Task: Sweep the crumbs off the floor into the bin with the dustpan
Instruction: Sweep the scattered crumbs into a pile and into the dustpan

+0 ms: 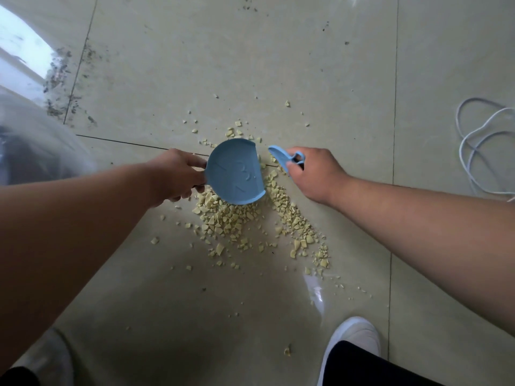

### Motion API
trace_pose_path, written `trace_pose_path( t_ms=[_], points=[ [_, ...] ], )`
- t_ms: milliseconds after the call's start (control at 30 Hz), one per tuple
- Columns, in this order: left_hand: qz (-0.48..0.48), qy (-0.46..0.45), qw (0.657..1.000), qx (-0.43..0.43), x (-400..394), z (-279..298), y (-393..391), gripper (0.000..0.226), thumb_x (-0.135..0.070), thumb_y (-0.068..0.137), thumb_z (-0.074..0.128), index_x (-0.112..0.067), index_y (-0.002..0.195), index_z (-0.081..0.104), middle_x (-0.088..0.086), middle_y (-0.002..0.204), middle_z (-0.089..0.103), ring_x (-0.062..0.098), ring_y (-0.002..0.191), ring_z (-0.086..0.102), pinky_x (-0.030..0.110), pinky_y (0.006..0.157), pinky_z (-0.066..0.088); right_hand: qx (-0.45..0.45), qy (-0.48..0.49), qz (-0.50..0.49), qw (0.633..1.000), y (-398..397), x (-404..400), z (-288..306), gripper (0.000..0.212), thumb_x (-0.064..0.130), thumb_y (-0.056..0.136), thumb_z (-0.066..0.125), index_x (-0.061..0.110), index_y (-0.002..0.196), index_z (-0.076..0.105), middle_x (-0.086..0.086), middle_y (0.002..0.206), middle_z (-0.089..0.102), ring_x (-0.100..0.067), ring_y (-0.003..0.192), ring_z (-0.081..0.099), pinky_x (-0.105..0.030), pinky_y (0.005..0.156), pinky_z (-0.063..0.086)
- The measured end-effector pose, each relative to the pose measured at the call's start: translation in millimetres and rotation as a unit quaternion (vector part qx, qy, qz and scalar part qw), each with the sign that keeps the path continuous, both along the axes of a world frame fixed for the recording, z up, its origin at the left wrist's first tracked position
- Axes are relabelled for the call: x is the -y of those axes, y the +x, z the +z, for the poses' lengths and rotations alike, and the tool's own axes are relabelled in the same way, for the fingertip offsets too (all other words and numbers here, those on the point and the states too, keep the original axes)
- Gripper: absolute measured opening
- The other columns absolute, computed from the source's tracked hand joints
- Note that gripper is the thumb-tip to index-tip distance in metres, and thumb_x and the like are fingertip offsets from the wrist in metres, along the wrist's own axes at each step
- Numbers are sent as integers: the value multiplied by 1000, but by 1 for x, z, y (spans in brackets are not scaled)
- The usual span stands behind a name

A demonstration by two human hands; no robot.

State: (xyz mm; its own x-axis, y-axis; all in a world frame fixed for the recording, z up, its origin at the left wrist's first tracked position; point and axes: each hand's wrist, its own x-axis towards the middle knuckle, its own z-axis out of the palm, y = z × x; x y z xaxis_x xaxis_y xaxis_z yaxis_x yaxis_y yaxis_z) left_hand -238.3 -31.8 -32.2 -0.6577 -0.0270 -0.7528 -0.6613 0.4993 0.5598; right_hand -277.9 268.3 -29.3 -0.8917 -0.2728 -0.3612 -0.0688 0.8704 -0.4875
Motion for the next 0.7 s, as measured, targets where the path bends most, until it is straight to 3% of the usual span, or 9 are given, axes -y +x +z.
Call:
trace_pose_path(
  t_ms=[100, 200, 400, 533, 700],
  points=[
    [14, 0, 1000, -3, 10, 5, 9, 24, -12, 99, 70, -31, 103, 82, 7, 72, 69, 20, 52, 43, 25, 49, 33, 14, -25, 18, 999, 11, 14, 3, 20, 24, 98, 53, 17, 102, 71, -8, 86, 71, -29, 80, 66, -39, 70, 55],
    [30, -8, 1000, -5, 16, 8, 14, 23, -11, 98, 70, -29, 103, 82, 6, 69, 68, 19, 52, 43, 24, 48, 31, -15, -40, 11, 999, 11, 14, 11, 18, 22, 98, 54, 15, 98, 70, -10, 83, 69, -30, 77, 64, -40, 69, 53],
    [49, -27, 998, -10, 17, 8, 21, 20, -6, 94, 67, -18, 92, 83, 8, 65, 62, 21, 50, 42, 23, 47, 31, -109, 25, -123, 986, -34, -35, 17, 19, 17, 96, 55, 7, 100, 70, -15, 93, 72, -34, 88, 65, -36, 75, 48],
    [56, -35, 997, -32, 13, 6, 21, 20, -7, 92, 67, -16, 83, 83, 8, 60, 59, 22, 51, 42, 22, 45, 31, -106, 92, -172, 975, -60, -79, 9, 20, 18, 95, 51, 4, 97, 64, -20, 92, 69, -41, 88, 63, -40, 73, 51],
    [90, -36, 995, -36, 18, 2, 11, 17, -11, 93, 71, -19, 85, 84, 9, 62, 60, 22, 52, 43, 22, 45, 33, -91, 140, -115, 979, -76, -90, 0, 19, 20, 96, 49, 4, 89, 57, -13, 76, 57, -40, 78, 58, -37, 62, 38]
  ],
)
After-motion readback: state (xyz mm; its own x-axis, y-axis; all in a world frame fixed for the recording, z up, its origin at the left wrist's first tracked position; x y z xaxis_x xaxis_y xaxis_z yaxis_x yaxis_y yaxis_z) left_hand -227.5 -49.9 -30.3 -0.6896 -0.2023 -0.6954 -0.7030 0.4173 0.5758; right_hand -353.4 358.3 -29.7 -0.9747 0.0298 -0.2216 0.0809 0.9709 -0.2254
